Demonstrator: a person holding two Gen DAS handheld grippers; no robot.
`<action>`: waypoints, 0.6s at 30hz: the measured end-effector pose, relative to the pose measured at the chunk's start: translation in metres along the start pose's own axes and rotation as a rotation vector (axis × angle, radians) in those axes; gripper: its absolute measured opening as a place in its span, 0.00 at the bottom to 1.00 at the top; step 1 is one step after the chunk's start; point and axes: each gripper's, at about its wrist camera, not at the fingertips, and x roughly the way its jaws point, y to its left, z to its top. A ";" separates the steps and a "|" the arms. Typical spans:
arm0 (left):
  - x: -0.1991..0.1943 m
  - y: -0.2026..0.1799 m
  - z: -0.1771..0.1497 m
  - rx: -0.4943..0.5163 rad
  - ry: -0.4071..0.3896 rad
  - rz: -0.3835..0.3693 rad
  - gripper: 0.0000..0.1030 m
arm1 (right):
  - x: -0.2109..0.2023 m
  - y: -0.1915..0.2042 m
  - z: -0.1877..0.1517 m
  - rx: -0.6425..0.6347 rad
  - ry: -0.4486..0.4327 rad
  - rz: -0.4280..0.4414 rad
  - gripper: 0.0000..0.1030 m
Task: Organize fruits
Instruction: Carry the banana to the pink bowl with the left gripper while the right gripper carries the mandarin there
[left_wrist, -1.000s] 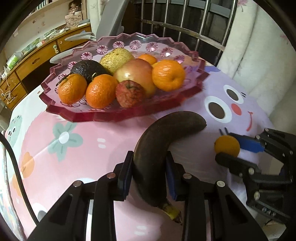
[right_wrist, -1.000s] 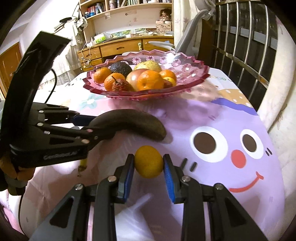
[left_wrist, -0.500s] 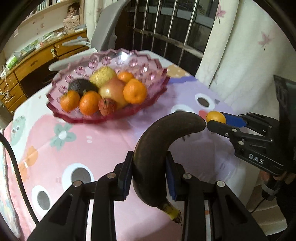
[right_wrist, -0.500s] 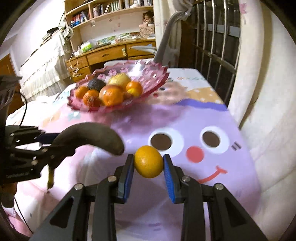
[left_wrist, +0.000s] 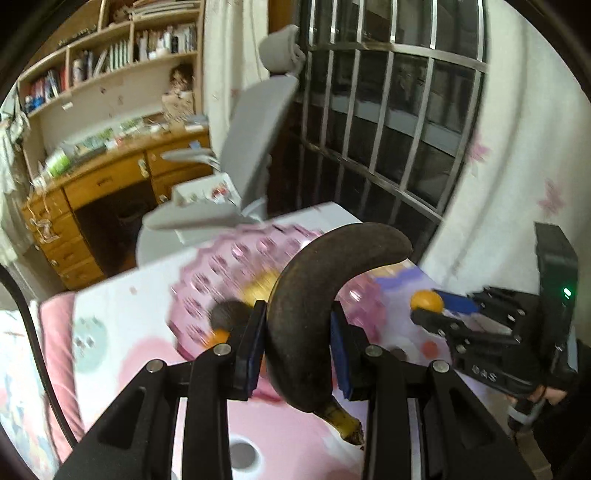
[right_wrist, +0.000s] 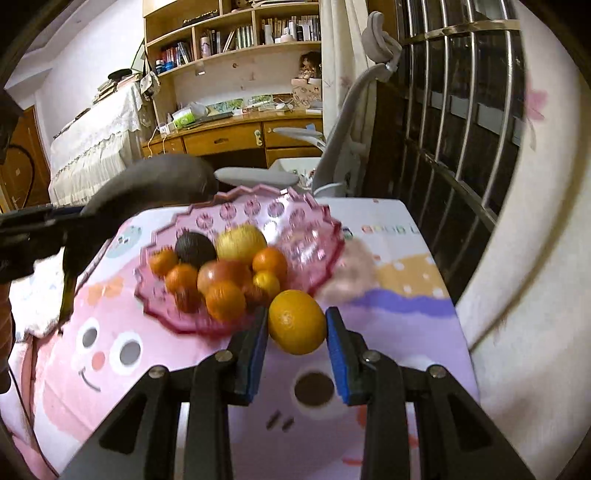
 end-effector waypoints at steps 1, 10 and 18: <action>0.002 0.005 0.005 -0.001 -0.007 0.011 0.30 | 0.005 0.002 0.007 0.001 -0.007 0.015 0.31; 0.066 0.054 0.044 0.018 0.011 0.090 0.30 | 0.049 0.012 0.047 -0.005 -0.011 0.070 0.31; 0.139 0.079 0.041 -0.013 0.141 0.079 0.30 | 0.091 0.016 0.050 -0.001 0.057 0.100 0.31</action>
